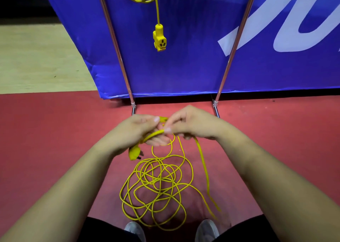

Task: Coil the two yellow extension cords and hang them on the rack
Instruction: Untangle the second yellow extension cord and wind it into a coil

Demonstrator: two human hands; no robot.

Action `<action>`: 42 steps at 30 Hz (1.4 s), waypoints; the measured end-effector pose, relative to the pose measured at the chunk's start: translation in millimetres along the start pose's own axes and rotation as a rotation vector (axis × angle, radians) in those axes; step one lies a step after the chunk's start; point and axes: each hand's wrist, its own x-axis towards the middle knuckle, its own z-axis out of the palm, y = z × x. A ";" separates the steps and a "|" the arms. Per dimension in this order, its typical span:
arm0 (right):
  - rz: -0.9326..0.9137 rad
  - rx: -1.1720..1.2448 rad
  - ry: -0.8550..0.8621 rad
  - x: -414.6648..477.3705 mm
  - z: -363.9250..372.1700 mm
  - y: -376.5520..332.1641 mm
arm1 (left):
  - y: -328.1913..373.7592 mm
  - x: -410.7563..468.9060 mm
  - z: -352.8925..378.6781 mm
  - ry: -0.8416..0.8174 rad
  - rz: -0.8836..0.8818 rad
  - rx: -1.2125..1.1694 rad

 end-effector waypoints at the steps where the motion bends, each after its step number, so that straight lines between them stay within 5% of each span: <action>1: -0.044 0.073 0.099 2.0 -2.5 -0.4 | -0.1 -0.3 3.0 -0.036 0.011 0.001; 6: -0.027 0.166 0.311 -6.3 -30.5 47.3 | 8.2 -0.2 -19.5 0.202 0.067 -0.429; 9: -0.012 0.346 0.414 -12.7 -34.2 70.4 | 6.6 -4.6 -29.3 0.208 -0.039 -0.335; 13: -0.043 0.296 0.503 -5.6 -30.9 60.4 | 9.6 -6.9 -22.0 0.100 -0.149 -0.258; 17: -0.082 -0.102 0.444 -1.5 -27.7 39.5 | 8.3 -8.1 -21.0 -0.001 -0.194 -0.222; 24: -0.227 -0.309 0.307 5.3 18.4 -0.7 | -1.5 0.9 -4.0 -0.026 -0.145 -0.206; 30: 0.000 -0.211 0.224 1.0 -14.7 60.2 | 4.3 -0.4 -24.5 0.157 -0.034 -0.411; 37: 0.147 0.404 0.414 -1.8 -14.8 120.4 | 1.5 -4.6 -40.3 0.143 -0.158 -0.222; 42: 0.041 0.035 0.426 4.6 -16.0 76.7 | 0.6 -4.4 -35.8 0.092 -0.269 -0.233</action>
